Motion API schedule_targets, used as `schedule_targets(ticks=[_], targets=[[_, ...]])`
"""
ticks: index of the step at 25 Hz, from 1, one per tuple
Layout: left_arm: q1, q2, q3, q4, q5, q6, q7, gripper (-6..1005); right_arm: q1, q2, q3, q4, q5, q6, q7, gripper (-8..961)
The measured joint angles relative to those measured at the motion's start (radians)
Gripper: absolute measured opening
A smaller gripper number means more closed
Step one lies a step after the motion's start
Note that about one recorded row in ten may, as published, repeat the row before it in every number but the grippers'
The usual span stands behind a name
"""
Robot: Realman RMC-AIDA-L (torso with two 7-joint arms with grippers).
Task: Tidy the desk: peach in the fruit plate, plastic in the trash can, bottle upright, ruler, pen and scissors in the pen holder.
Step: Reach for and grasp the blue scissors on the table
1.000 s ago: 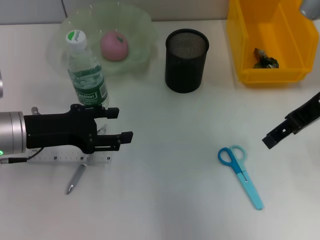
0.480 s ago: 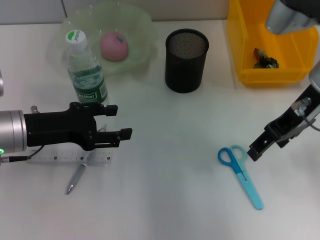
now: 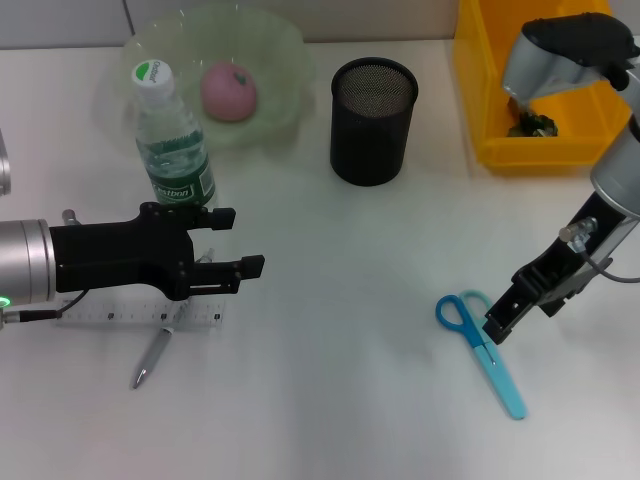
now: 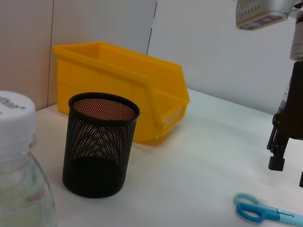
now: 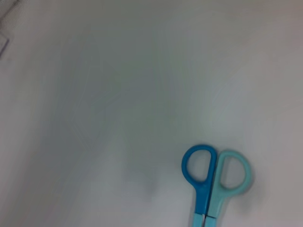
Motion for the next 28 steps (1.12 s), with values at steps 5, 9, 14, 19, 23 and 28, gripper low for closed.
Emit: schedule_targets(ticks=[5, 9, 14, 19, 23, 28], targets=[[-0.001, 0.0, 0.0, 0.0, 0.0, -0.005, 0.0, 776, 0.006, 0.001, -0.027, 0.003, 0.001, 0.019, 0.022, 829], [-0.003, -0.001, 0.0, -0.01, -0.001, -0.013, 0.0, 776, 0.015, 0.001, -0.033, 0.05, 0.031, 0.032, 0.023, 825], [-0.004, -0.001, 0.0, -0.012, -0.002, -0.013, 0.011, 776, 0.019, 0.0, -0.047, 0.065, 0.035, 0.036, 0.023, 819], [-0.008, 0.0, -0.003, -0.012, -0.003, -0.013, 0.012, 776, 0.016, 0.001, -0.062, 0.066, 0.036, 0.04, 0.025, 814], [-0.011, 0.0, -0.004, -0.012, -0.004, -0.015, 0.012, 776, 0.01, 0.002, -0.084, 0.068, 0.036, 0.056, 0.027, 810], [-0.016, 0.0, -0.003, -0.012, -0.005, -0.023, 0.012, 776, 0.008, 0.003, -0.096, 0.088, 0.036, 0.08, 0.028, 804]])
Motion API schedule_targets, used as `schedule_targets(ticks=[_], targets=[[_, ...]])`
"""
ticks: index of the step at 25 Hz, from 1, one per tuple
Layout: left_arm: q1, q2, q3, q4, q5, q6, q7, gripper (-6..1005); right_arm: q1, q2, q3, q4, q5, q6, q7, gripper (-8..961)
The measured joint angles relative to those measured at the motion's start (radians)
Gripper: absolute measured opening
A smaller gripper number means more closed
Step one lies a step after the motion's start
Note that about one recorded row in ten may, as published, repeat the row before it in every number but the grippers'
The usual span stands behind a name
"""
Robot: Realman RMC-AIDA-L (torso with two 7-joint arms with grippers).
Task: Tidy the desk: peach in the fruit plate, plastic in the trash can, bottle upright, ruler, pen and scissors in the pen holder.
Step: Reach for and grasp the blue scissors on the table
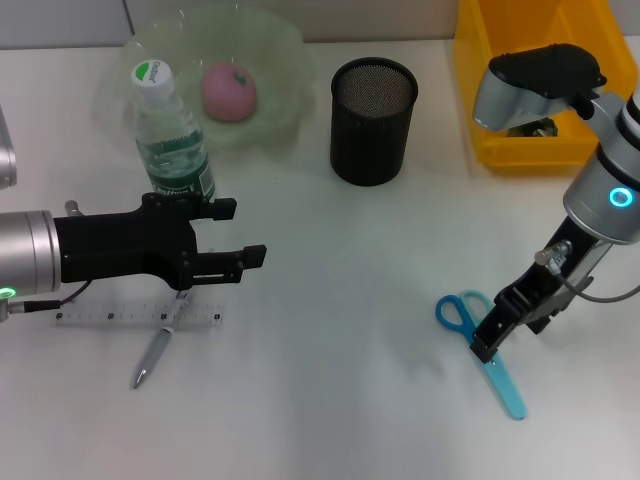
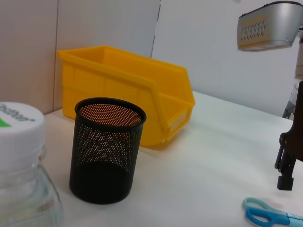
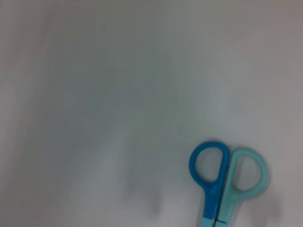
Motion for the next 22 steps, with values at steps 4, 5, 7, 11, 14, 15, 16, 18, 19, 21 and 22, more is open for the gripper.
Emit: schedule_targets(ticks=[4, 5, 7, 11, 14, 15, 16, 18, 19, 21, 22], targets=[[-0.007, 0.0, -0.003, -0.009, 0.0, -0.009, 0.0, 776, 0.0, 0.0, 0.0, 0.005, 0.0, 0.024, 0.0, 800], [-0.008, 0.0, -0.003, -0.011, 0.0, -0.012, 0.0, 776, 0.0, 0.0, 0.0, 0.006, 0.0, 0.033, 0.0, 799], [-0.01, 0.0, -0.002, -0.011, 0.0, -0.022, 0.0, 776, 0.0, 0.001, -0.002, 0.014, 0.003, 0.054, 0.0, 797], [-0.014, 0.0, 0.0, -0.012, 0.0, -0.029, 0.0, 776, 0.003, 0.002, -0.012, 0.022, 0.012, 0.062, 0.0, 793], [-0.017, 0.0, -0.001, -0.013, 0.0, -0.031, 0.0, 776, 0.01, 0.002, -0.017, 0.032, 0.013, 0.063, 0.001, 790], [-0.019, 0.0, -0.001, -0.013, 0.0, -0.031, 0.0, 776, 0.011, 0.001, -0.019, 0.033, 0.013, 0.064, 0.002, 789], [-0.02, 0.0, -0.001, -0.014, 0.0, -0.031, 0.0, 776, 0.012, 0.001, -0.029, 0.034, 0.013, 0.067, 0.005, 788], [-0.021, 0.0, -0.001, -0.014, 0.0, -0.032, 0.0, 776, 0.012, 0.001, -0.035, 0.034, 0.013, 0.07, 0.007, 785], [-0.023, 0.0, -0.001, -0.014, 0.0, -0.034, 0.0, 776, 0.012, 0.001, -0.041, 0.035, 0.013, 0.073, 0.009, 784], [-0.025, 0.0, 0.0, -0.014, 0.0, -0.039, 0.0, 776, 0.012, 0.001, -0.042, 0.036, 0.013, 0.074, 0.01, 782], [-0.025, 0.0, 0.001, -0.014, 0.0, -0.041, 0.0, 776, 0.012, 0.001, -0.042, 0.036, 0.013, 0.074, 0.01, 781]])
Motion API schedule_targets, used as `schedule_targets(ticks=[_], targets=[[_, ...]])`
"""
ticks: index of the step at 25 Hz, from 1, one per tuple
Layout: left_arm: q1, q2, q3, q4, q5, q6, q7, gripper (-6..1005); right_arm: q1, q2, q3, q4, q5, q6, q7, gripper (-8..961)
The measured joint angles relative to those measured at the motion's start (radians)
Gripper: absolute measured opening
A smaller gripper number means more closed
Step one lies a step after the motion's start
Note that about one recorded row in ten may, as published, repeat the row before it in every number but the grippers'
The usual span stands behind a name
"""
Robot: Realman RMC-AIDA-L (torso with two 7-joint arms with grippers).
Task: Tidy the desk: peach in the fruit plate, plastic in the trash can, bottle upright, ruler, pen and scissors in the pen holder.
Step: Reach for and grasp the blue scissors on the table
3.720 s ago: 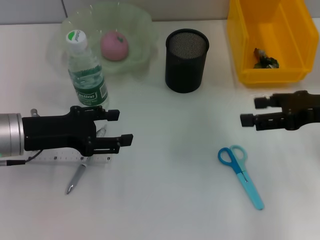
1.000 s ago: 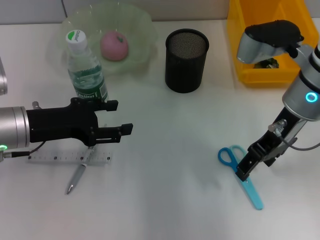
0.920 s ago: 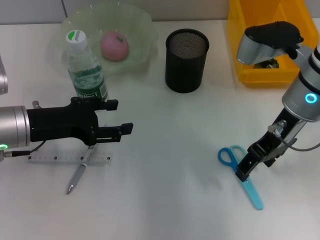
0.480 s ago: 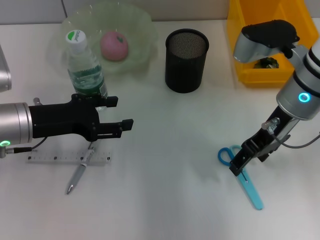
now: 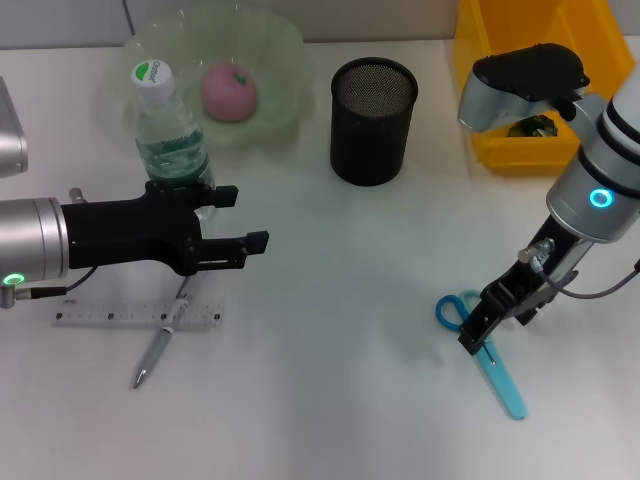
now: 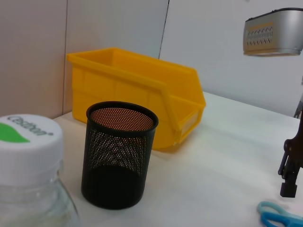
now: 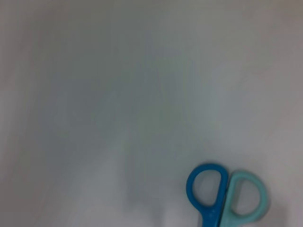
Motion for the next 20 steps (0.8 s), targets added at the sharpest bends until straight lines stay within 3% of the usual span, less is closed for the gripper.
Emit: schedule_targets(ticks=[20], targets=[[-0.007, -0.001, 0.001, 0.0, 0.0, -0.012, 0.001, 776, 0.003, 0.0, -0.01, 0.018, 0.001, 0.038, 0.002, 760]])
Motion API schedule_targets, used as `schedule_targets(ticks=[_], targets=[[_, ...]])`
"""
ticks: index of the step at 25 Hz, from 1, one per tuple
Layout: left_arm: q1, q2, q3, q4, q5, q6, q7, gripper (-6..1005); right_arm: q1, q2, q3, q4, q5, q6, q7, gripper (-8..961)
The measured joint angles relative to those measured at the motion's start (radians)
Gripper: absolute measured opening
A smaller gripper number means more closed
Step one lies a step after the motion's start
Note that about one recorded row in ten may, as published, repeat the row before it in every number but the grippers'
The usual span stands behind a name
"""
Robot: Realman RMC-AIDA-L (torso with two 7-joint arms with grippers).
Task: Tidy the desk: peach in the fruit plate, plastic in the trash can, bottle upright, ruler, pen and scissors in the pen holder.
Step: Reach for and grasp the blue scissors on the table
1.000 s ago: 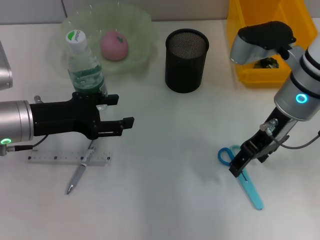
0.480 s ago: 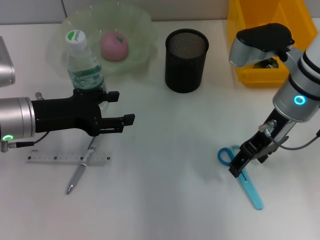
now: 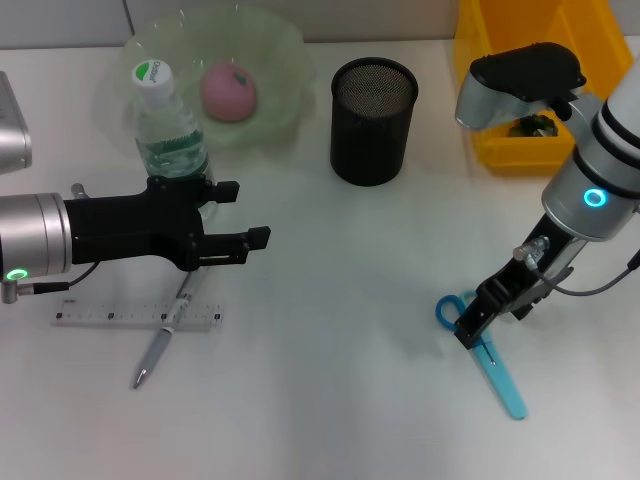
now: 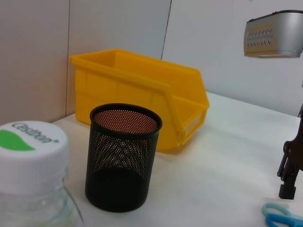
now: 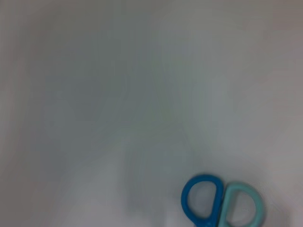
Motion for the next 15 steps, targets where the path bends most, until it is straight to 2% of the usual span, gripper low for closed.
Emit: schedule_targets(ticks=[15], targets=[[0.0, 0.0, 0.0, -0.008, -0.001, -0.001, 0.014, 776, 0.006, 0.0, -0.03, 0.014, 0.025, 0.001, 0.001, 744]])
